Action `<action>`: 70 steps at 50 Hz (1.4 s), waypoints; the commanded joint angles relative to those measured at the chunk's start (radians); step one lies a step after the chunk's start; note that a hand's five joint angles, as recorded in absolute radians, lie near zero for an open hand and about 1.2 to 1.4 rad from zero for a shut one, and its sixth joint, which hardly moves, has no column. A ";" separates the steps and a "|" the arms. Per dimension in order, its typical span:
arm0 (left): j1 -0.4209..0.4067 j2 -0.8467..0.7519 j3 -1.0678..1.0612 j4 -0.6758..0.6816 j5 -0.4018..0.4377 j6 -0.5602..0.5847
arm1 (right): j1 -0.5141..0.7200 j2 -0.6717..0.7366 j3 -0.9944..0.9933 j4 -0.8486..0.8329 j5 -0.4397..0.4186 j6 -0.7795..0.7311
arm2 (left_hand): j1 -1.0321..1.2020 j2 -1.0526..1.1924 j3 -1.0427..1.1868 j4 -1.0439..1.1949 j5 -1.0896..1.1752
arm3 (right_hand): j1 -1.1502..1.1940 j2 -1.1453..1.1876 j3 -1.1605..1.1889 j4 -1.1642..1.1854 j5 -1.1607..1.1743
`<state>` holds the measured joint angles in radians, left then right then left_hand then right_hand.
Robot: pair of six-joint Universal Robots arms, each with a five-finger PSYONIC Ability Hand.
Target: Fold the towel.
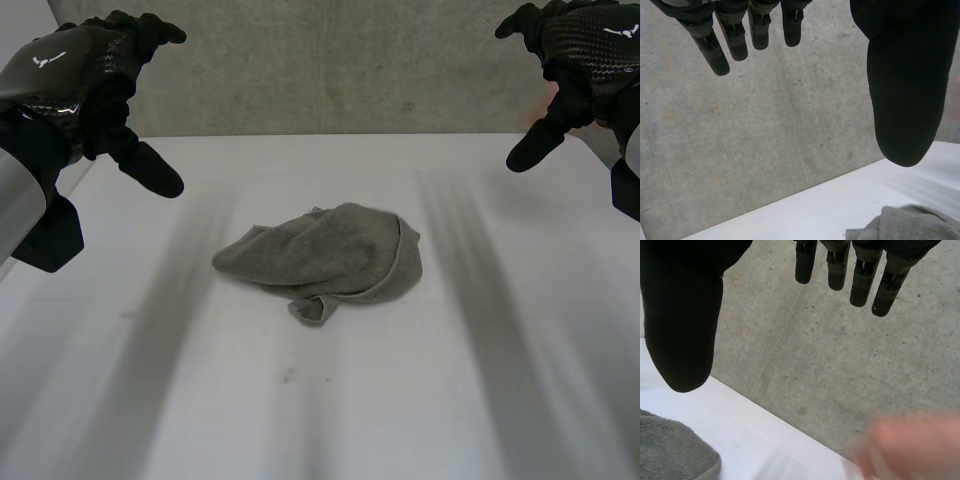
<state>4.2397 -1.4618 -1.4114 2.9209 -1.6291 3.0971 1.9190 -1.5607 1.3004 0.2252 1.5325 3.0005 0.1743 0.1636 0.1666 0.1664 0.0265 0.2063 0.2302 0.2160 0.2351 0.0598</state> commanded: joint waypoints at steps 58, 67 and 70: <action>-0.021 -0.758 0.217 0.241 0.012 0.002 | 0.097 0.794 -0.228 -0.303 -0.150 -0.023 | 1.222 1.233 1.230 1.230 1.195 | 1.190 1.166 1.180 1.161 1.162; -0.038 -0.502 0.101 0.228 0.012 -0.015 | 0.063 0.507 -0.170 -0.341 -0.193 -0.017 | 1.222 1.233 1.230 1.230 1.195 | 1.190 1.166 1.180 1.161 1.162; -0.058 -0.410 0.062 0.228 0.009 -0.038 | 0.061 0.426 -0.121 -0.415 -0.205 0.003 | 1.222 1.233 1.230 1.230 1.195 | 1.190 1.166 1.180 1.161 1.162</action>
<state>4.2102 -2.0565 -1.2702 3.1465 -1.6186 3.0883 1.9999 -0.9439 1.1068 -0.0656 1.3549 2.9805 1.1527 1.2100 1.2080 1.2120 1.0137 1.3572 1.1784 1.1852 1.1896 0.9790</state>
